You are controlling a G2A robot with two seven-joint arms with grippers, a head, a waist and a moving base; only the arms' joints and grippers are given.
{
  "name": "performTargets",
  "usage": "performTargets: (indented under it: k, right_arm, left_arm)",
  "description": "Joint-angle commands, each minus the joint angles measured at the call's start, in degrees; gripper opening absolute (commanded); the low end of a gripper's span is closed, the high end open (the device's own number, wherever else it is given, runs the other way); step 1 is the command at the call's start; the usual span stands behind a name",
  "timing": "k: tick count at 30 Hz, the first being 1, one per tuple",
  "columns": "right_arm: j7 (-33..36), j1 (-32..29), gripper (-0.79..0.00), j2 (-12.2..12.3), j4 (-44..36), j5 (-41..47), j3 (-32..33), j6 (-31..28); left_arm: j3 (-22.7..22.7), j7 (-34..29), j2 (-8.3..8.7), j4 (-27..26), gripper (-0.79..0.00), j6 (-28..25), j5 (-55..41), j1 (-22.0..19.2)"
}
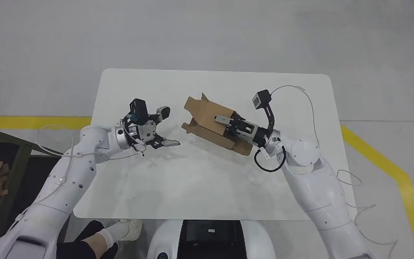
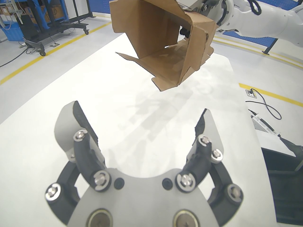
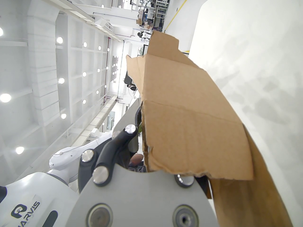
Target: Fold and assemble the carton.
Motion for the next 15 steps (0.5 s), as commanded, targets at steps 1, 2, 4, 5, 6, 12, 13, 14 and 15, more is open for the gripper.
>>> performTargets:
  k: [1, 2, 4, 5, 6, 12, 13, 14, 15]
  right_arm:
    - [0.0, 0.0, -0.785, 0.0, 0.0, 0.0, 0.0, 0.0]
    - [0.0, 0.0, -0.785, 0.0, 0.0, 0.0, 0.0, 0.0]
    - [0.0, 0.0, -0.785, 0.0, 0.0, 0.0, 0.0, 0.0]
    - [0.0, 0.0, -0.785, 0.0, 0.0, 0.0, 0.0, 0.0]
    - [0.0, 0.0, -0.785, 0.0, 0.0, 0.0, 0.0, 0.0]
    - [-0.82, -0.44, -0.785, 0.14, -1.25, -2.33, -0.4, 1.13]
    - [-0.42, -0.35, -0.785, 0.18, -1.42, -2.71, -0.52, 1.31]
    - [0.36, -0.14, -0.785, 0.23, -1.51, -2.97, -0.66, 1.42]
    - [1.27, 0.15, -0.785, 0.29, -1.44, -3.27, -0.77, 1.34]
  left_arm:
    - [0.02, -0.14, -0.02, -0.01, 0.0, 0.35, -0.09, 0.18]
    - [0.21, -1.07, -0.11, -0.23, 0.0, 1.49, -0.39, 0.78]
    - [0.67, -3.59, -0.34, -0.07, 0.0, 1.68, -1.93, 1.06]
    - [0.77, -4.38, -0.46, 0.14, 0.0, 1.59, -2.91, 0.94]
    - [0.9, -5.09, -0.57, 0.43, 0.0, 1.33, -3.53, 0.81]
    - [2.74, -5.62, -0.98, 2.2, 0.0, 0.0, -4.39, 0.24]
    - [3.52, -4.89, -0.9, 1.69, 0.0, 0.0, -4.04, 0.18]
    - [4.19, -3.94, -0.71, 1.34, 0.0, 0.0, -3.33, 0.1]
    - [4.76, -2.59, -0.46, 0.81, 0.0, 0.0, -2.16, -0.03]
